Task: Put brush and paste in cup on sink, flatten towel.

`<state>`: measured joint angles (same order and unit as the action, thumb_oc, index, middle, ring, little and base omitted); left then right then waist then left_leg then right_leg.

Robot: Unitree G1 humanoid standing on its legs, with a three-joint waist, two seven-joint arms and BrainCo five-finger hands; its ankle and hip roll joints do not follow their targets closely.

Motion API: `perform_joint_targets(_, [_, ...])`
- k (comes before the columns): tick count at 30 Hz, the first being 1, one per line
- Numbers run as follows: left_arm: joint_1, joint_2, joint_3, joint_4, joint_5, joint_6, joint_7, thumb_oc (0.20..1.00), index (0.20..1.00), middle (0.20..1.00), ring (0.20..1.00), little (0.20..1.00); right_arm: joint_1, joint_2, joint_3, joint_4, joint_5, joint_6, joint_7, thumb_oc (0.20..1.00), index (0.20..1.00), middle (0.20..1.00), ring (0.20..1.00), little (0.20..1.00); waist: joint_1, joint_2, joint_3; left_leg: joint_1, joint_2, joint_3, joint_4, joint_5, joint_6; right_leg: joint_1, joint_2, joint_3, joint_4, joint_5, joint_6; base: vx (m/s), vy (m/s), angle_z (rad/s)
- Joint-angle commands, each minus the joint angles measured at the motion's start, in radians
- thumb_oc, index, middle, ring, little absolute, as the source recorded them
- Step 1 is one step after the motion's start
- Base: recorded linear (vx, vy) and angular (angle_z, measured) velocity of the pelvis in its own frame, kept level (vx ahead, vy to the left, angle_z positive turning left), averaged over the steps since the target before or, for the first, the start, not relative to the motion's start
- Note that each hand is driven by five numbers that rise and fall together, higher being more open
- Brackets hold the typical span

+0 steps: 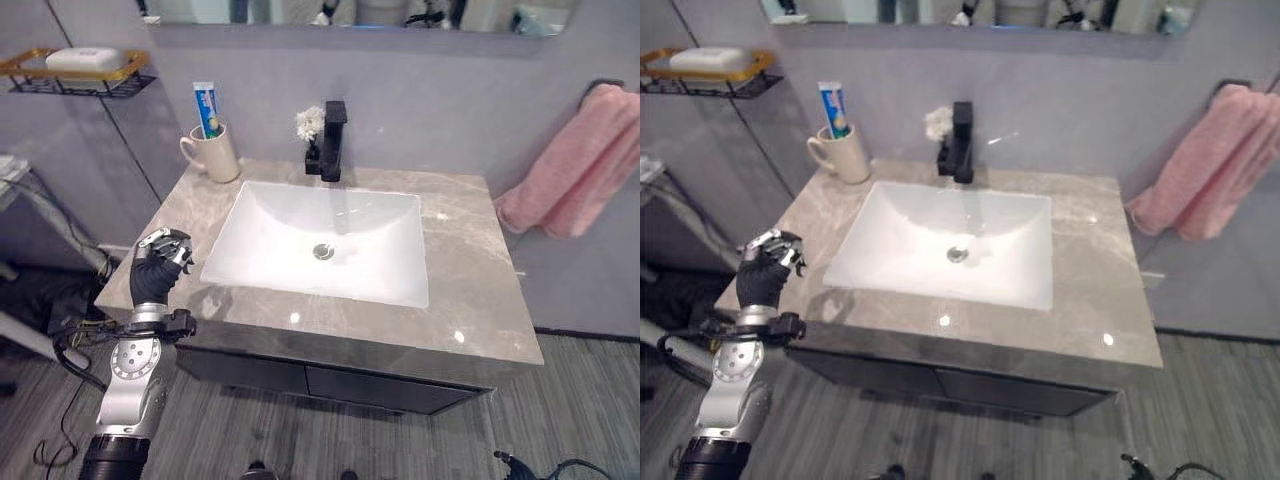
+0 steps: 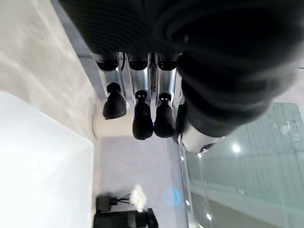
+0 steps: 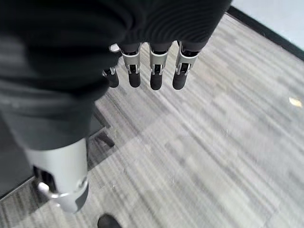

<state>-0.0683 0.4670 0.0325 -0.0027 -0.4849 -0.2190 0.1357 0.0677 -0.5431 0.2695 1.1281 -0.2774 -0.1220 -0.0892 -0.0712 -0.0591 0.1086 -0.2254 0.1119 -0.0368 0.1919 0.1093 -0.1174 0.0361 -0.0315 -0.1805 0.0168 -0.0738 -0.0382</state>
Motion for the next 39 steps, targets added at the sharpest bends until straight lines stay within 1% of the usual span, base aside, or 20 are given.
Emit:
perform_joint_targets(1, [-0.064,0.042,-0.003,-0.046,-0.018,-0.074,-0.009,0.2,0.2,0.2,0.2,0.2,-0.005,-0.03,-0.03,0.031,0.061,0.008,-0.045,1.0,1.0,1.0,1.0,1.0,-0.002,0.013,0.017,0.01,0.008,0.089,-0.026,-0.064,0.034,-0.042,-0.043,0.125,0.037,0.015,0.096,-0.01,0.071,0.64])
perform_joint_targets(2, [-0.089,0.051,-0.022,-0.038,-0.021,-0.079,-0.002,0.2,0.2,0.2,0.2,0.2,-0.002,-0.028,-0.039,0.032,0.068,0.008,-0.053,1.0,1.0,1.0,1.0,1.0,-0.003,0.017,0.02,-0.03,0.021,0.109,-0.05,-0.02,0.026,-0.05,-0.045,0.118,0.045,0.012,0.098,0.01,0.049,0.29])
perform_joint_targets(3, [-0.089,0.051,-0.022,-0.038,-0.021,-0.079,-0.002,0.2,0.2,0.2,0.2,0.2,-0.002,-0.028,-0.039,0.032,0.068,0.008,-0.053,1.0,1.0,1.0,1.0,1.0,-0.004,0.017,0.02,-0.031,0.021,0.109,-0.05,-0.02,0.026,-0.05,-0.045,0.118,0.045,0.012,0.098,0.1,0.115,0.27])
perform_joint_targets(4, [-0.124,0.064,-0.048,-0.033,-0.022,-0.087,0.006,0.2,0.2,0.2,0.2,0.2,-0.002,-0.025,-0.04,0.035,0.075,0.011,-0.064,1.0,1.0,1.0,1.0,1.0,-0.002,0.036,0.022,-0.049,0.041,0.122,-0.12,0.036,0.009,-0.043,-0.046,0.113,0.047,0.003,0.106,0.16,0.145,0.15])
perform_joint_targets(5, [-0.127,0.071,-0.055,-0.028,-0.024,-0.088,0.007,0.2,0.2,0.2,0.2,0.2,-0.002,-0.02,-0.036,0.037,0.075,0.012,-0.064,1.0,1.0,1.0,1.0,1.0,-0.003,0.043,0.014,-0.031,0.043,0.121,-0.132,0.039,0.008,-0.038,-0.048,0.113,0.052,-0.008,0.112,0.24,0.233,0.11])
perform_joint_targets(7, [-0.121,0.074,-0.049,-0.038,-0.027,-0.082,-0.001,0.2,0.2,0.2,0.2,0.2,-0.004,-0.014,-0.028,0.032,0.06,0.014,-0.06,1.0,1.0,1.0,1.0,1.0,0.0,0.049,-0.006,0.0,0.016,0.104,-0.124,-0.013,0.026,-0.01,-0.069,0.141,0.05,-0.028,0.136,0.27,0.28,-0.13])
perform_joint_targets(8, [-0.125,0.073,-0.058,-0.041,-0.026,-0.082,-0.011,0.2,0.2,0.2,0.2,0.2,-0.005,-0.01,-0.043,0.03,0.065,0.016,-0.064,1.0,1.0,1.0,1.0,1.0,-0.001,0.046,-0.02,-0.002,-0.011,0.127,-0.093,-0.048,0.042,0.024,-0.108,0.153,0.041,-0.028,0.154,0.23,0.251,-0.3])
perform_joint_targets(13, [-0.16,0.084,-0.067,-0.021,-0.02,-0.094,0.012,0.2,0.2,0.2,0.2,0.2,-0.024,0.021,-0.034,-0.01,0.073,0.016,-0.064,1.0,1.0,1.0,1.0,1.0,0.004,0.037,-0.038,-0.006,-0.043,0.174,-0.037,-0.111,0.075,0.03,-0.18,0.187,0.029,-0.003,0.193,0.14,0.224,-0.28])
perform_joint_targets(16, [-0.176,0.1,-0.074,-0.021,-0.014,-0.099,0.021,0.2,0.2,0.2,0.2,0.2,-0.055,0.043,0.032,-0.048,0.01,0.015,-0.05,1.0,1.0,1.0,1.0,1.0,0.014,0.023,-0.05,-0.014,-0.063,0.217,-0.001,-0.159,0.105,0.01,-0.23,0.209,0.033,0.075,0.226,0.09,0.241,-0.42])
perform_joint_targets(19, [-0.178,0.113,-0.08,-0.043,0.001,-0.094,0.018,0.2,0.2,0.2,0.2,0.2,-0.053,0.054,0.037,-0.053,-0.002,0.018,-0.044,1.0,1.0,1.0,1.0,1.0,0.016,0.016,-0.055,-0.005,-0.084,0.224,0.001,-0.182,0.125,-0.002,-0.247,0.215,0.066,0.12,0.236,0.09,0.164,-0.19])
perform_joint_targets(22, [-0.185,0.122,-0.088,-0.052,0.011,-0.093,0.015,0.2,0.2,0.2,0.2,0.2,-0.051,0.056,0.033,-0.046,0.001,0.017,-0.042,1.0,1.0,1.0,1.0,1.0,0.018,0.013,-0.049,0.009,-0.098,0.224,-0.002,-0.198,0.14,-0.031,-0.251,0.224,0.129,0.155,0.235,0.05,0.147,0.05])
perform_joint_targets(24, [-0.196,0.13,-0.093,-0.06,0.021,-0.096,0.017,0.2,0.2,0.2,0.2,0.2,-0.054,0.052,0.034,-0.054,0.0,0.015,-0.043,1.0,1.0,1.0,1.0,1.0,0.011,0.013,-0.02,0.031,-0.113,0.225,0.0,-0.22,0.159,-0.092,-0.254,0.238,0.228,0.229,0.223,-0.04,0.17,0.07])
perform_joint_targets(25, [-0.2,0.134,-0.097,-0.068,0.027,-0.101,0.019,0.2,0.2,0.2,0.2,0.2,-0.065,0.045,0.032,-0.055,0.011,0.013,-0.045,1.0,1.0,1.0,1.0,1.0,0.003,0.027,0.017,0.043,-0.112,0.224,0.013,-0.236,0.173,-0.155,-0.23,0.228,0.318,0.223,0.208,-0.06,0.173,0.01])
perform_joint_targets(26, [-0.201,0.134,-0.097,-0.068,0.027,-0.101,0.019,0.2,0.2,0.2,0.2,0.2,-0.066,0.045,0.032,-0.055,0.011,0.013,-0.045,1.0,1.0,1.0,1.0,1.0,0.003,0.028,0.017,0.042,-0.112,0.224,0.015,-0.238,0.173,-0.158,-0.23,0.229,0.322,0.221,0.207,-0.02,0.193,-0.06])
perform_joint_targets(28, [-0.207,0.13,-0.093,-0.071,0.03,-0.107,0.019,0.2,0.2,0.2,0.2,0.2,-0.07,0.042,0.035,-0.062,0.027,0.003,-0.043,1.0,1.0,1.0,1.0,1.0,-0.021,0.045,0.044,0.076,-0.114,0.215,0.027,-0.264,0.179,-0.262,-0.144,0.251,0.377,0.104,0.187,0.09,0.143,-0.19])
perform_joint_targets(29, [-0.209,0.125,-0.086,-0.073,0.039,-0.111,0.018,0.2,0.2,0.2,0.2,0.2,-0.078,0.036,0.038,-0.062,0.033,0.001,-0.046,1.0,1.0,1.0,1.0,1.0,-0.026,0.034,0.061,0.096,-0.127,0.238,0.058,-0.295,0.181,-0.308,-0.18,0.205,0.295,0.099,0.186,0.16,0.07,-0.13])
perform_joint_targets(31, [-0.212,0.12,-0.089,-0.069,0.035,-0.117,0.018,0.2,0.2,0.2,0.2,0.2,-0.091,0.029,0.038,-0.054,0.038,-0.002,-0.048,1.0,1.0,1.0,1.0,1.0,-0.038,0.034,0.075,0.106,-0.132,0.237,0.085,-0.316,0.175,-0.312,-0.196,0.196,0.224,0.119,0.197,0.12,-0.012,0.0])
perform_joint_targets(33, [-0.229,0.115,-0.099,-0.058,0.025,-0.123,0.024,0.2,0.2,0.2,0.2,0.2,-0.089,0.028,0.04,-0.052,0.037,-0.001,-0.049,1.0,1.0,1.0,1.0,1.0,-0.057,0.017,0.083,0.116,-0.147,0.228,0.146,-0.353,0.161,-0.33,-0.204,0.236,0.128,0.159,0.216,0.15,-0.056,0.15])
perform_joint_targets(34, [-0.237,0.116,-0.106,-0.051,0.02,-0.126,0.024,0.2,0.2,0.2,0.2,0.2,-0.078,0.025,0.042,-0.059,0.037,-0.003,-0.046,1.0,1.0,1.0,1.0,1.0,-0.067,0.007,0.081,0.114,-0.152,0.216,0.186,-0.37,0.157,-0.314,-0.193,0.285,0.136,0.161,0.223,0.16,-0.062,0.31])
perform_joint_targets(39, [-0.206,0.088,-0.088,-0.047,0.012,-0.113,0.016,0.2,0.2,0.2,0.2,0.2,-0.066,0.026,0.032,-0.023,0.054,-0.003,-0.044,1.0,1.0,1.0,1.0,1.0,-0.048,-0.002,0.063,0.111,-0.136,0.196,0.231,-0.399,0.143,-0.298,-0.149,0.296,0.188,0.132,0.211,0.09,-0.085,0.28])
